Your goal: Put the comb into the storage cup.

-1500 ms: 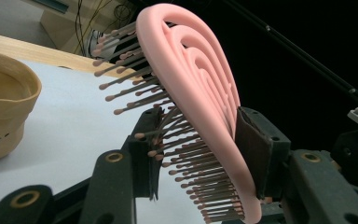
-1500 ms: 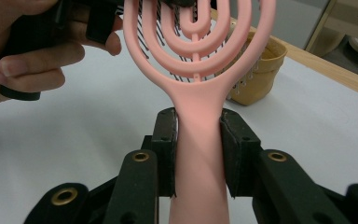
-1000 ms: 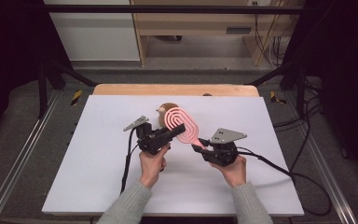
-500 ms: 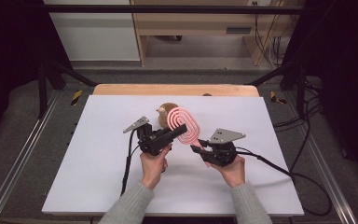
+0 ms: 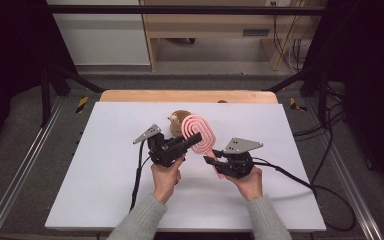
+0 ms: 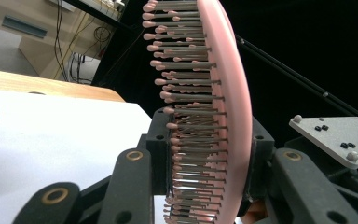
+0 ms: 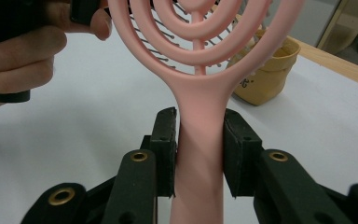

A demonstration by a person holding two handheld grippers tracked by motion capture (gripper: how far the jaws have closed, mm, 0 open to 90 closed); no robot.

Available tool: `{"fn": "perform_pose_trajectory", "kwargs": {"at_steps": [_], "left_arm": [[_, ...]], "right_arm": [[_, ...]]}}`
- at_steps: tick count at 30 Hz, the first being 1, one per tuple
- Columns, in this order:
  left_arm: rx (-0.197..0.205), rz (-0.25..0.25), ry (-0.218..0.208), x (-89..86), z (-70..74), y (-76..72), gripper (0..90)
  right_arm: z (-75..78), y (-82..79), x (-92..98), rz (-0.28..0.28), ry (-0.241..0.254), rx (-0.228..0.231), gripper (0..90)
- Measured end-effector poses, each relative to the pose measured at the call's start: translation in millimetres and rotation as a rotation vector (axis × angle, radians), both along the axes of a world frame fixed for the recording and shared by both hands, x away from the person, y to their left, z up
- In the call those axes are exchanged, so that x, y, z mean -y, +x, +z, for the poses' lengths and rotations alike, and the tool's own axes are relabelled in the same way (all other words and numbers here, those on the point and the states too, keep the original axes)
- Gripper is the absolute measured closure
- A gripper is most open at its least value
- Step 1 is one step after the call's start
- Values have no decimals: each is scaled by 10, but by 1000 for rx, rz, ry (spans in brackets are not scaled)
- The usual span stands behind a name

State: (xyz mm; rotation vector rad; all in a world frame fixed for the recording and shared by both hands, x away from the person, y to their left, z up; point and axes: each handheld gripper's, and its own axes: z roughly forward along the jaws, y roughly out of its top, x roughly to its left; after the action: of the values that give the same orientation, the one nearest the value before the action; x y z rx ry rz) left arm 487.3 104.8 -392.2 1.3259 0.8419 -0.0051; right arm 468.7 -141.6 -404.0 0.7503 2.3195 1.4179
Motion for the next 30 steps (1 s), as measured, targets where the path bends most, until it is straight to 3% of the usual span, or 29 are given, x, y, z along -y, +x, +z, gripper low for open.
{"fn": "perform_pose_trajectory", "kwargs": {"at_steps": [5,12,17,24,30], "left_arm": [[5,16,10,-29,12,10,632],[14,48,39,-83,29,33,631],[28,64,56,-128,63,50,631],[50,81,81,-200,129,60,631],[67,97,105,-290,188,76,630]], "right_arm": [[0,6,1,3,4,-7,646],[28,13,27,-5,43,0,520],[48,31,104,-39,107,15,365],[33,52,177,-107,136,42,177],[5,101,237,-130,115,24,60]]}}
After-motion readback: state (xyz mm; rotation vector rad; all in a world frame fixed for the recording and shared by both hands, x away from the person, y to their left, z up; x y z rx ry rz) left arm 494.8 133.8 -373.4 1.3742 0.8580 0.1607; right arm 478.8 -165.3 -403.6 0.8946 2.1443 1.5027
